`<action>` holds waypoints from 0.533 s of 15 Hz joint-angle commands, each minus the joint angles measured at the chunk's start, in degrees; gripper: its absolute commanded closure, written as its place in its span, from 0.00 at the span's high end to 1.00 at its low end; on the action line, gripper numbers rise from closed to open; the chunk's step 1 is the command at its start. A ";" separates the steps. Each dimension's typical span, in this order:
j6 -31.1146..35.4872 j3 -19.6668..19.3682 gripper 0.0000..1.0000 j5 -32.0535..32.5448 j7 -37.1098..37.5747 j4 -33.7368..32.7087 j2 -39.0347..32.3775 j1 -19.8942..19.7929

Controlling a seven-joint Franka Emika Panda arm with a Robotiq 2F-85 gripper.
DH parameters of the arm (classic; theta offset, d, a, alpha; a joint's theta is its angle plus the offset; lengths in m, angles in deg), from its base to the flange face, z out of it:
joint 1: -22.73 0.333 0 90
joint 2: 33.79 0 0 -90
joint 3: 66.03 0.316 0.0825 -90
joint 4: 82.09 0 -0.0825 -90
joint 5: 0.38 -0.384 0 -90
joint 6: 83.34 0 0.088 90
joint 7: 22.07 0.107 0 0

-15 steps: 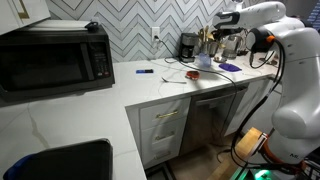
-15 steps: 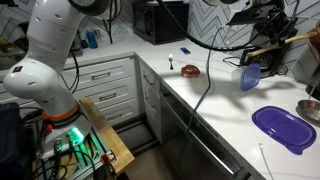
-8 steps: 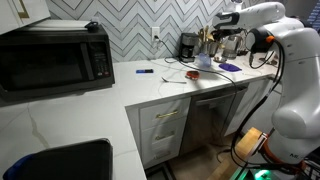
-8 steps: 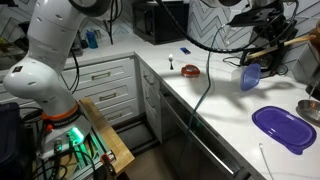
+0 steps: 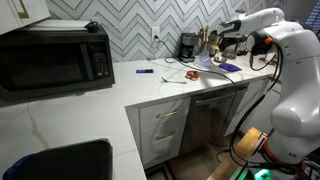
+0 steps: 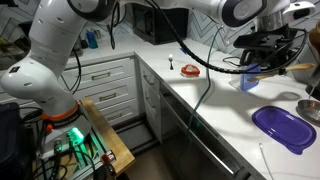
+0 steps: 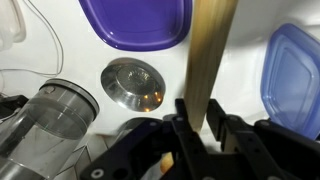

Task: Pick up the wooden spoon from the kitchen counter and put it in between the two clear lunch boxes on the kitchen counter

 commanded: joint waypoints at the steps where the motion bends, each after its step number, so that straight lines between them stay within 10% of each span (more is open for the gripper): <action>1: -0.37 2.77 0.07 -2.88 -10.69 8.26 6.25 -3.08; 8: -9.94 4.11 0.07 -8.17 -28.07 16.42 13.01 -7.05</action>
